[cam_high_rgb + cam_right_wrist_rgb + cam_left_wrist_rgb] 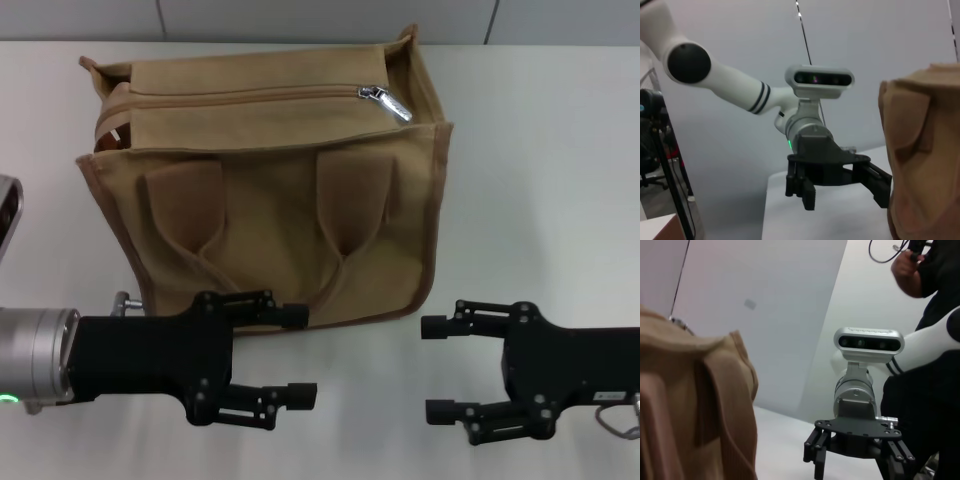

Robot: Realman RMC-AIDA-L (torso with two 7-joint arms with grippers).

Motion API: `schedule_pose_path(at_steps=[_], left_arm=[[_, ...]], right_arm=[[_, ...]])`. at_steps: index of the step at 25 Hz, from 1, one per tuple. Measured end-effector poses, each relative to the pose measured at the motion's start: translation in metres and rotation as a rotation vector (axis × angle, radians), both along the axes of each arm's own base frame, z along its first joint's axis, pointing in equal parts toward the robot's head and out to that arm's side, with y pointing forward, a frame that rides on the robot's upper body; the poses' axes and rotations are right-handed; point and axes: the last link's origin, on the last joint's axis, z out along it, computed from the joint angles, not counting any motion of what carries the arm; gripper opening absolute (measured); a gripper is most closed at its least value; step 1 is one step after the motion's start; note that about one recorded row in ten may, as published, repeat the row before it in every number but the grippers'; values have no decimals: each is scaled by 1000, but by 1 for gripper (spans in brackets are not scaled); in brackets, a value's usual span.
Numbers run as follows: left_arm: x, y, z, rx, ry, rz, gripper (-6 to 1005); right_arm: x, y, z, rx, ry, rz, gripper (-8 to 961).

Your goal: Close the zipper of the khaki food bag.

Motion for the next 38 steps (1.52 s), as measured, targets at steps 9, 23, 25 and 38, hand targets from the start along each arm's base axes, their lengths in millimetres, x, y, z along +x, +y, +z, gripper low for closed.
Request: schedule_pose_path(at_steps=[9, 23, 25, 38], left_arm=[[-9, -7, -3, 11, 19, -9, 833], [-14, -10, -1, 8, 34, 3, 833], [-15, -10, -1, 7, 37, 2, 833], [-16, -10, -2, 6, 44, 4, 833]], right_arm=[[0, 0, -10, 8, -2, 1, 809], [-5, 7, -17, 19, -5, 4, 809], [-5, 7, -17, 19, -5, 5, 809], [-6, 9, -18, 22, -6, 3, 809]])
